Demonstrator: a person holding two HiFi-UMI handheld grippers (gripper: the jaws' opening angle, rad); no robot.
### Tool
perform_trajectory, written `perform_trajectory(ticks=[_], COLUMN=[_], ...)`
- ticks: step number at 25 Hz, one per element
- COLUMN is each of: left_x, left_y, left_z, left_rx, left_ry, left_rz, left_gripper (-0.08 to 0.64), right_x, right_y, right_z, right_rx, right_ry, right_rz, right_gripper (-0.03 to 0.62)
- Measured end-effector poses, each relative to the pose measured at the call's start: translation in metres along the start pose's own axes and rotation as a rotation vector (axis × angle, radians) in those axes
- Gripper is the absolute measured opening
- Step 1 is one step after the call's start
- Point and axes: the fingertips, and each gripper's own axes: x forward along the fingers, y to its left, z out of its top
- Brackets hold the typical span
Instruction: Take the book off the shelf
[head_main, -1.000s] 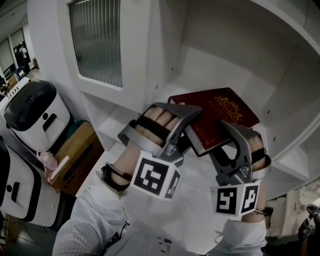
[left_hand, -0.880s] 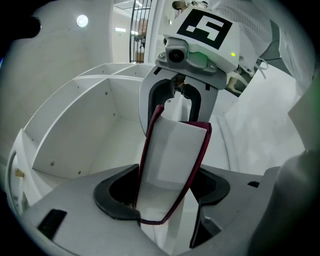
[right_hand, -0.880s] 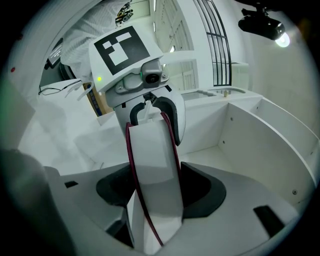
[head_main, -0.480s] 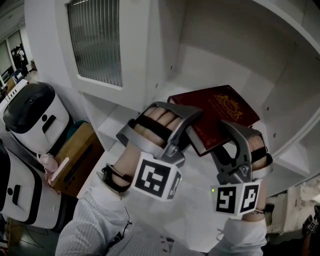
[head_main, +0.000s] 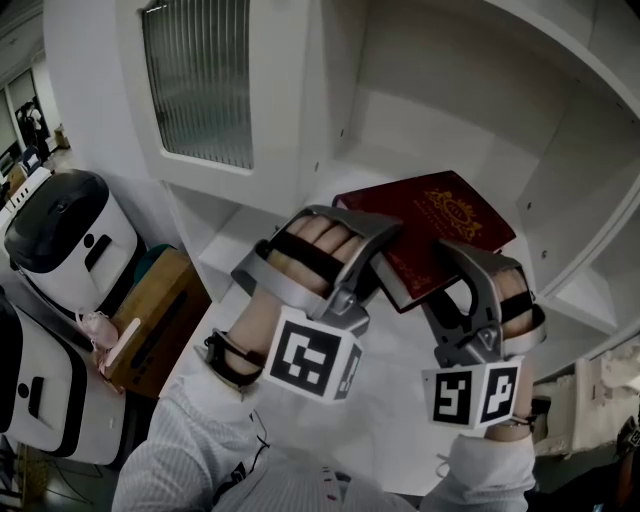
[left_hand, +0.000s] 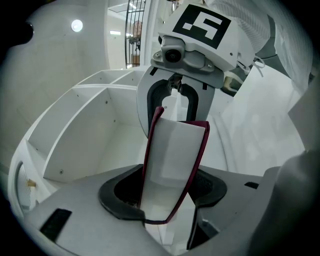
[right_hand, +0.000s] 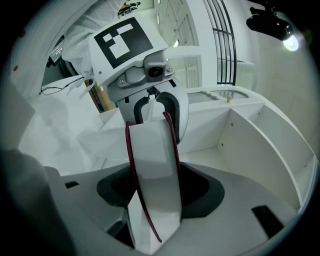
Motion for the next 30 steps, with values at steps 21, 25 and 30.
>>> perform_trajectory(ticks=[21, 25, 30], left_x=[-0.08, -0.094, -0.112], left_y=[-0.018, -0.021, -0.024], left_z=[0.058, 0.07, 0.084], left_rx=[0.047, 0.049, 0.065], left_ry=[0.044, 0.071, 0.115], left_rz=[0.045, 0.049, 0.045], left_gripper=[0.254, 0.253, 0.252], right_x=[-0.088, -0.105, -0.124], right_y=[0.021, 0.025, 0.028], right_z=[0.037, 0.041, 0.049], right_rx=[-0.038, -0.043, -0.041], right_ry=[-0.02, -0.044, -0.081], right_rz=[-0.038, -0.03, -0.028], right_gripper=[0.235, 0.235, 0.235])
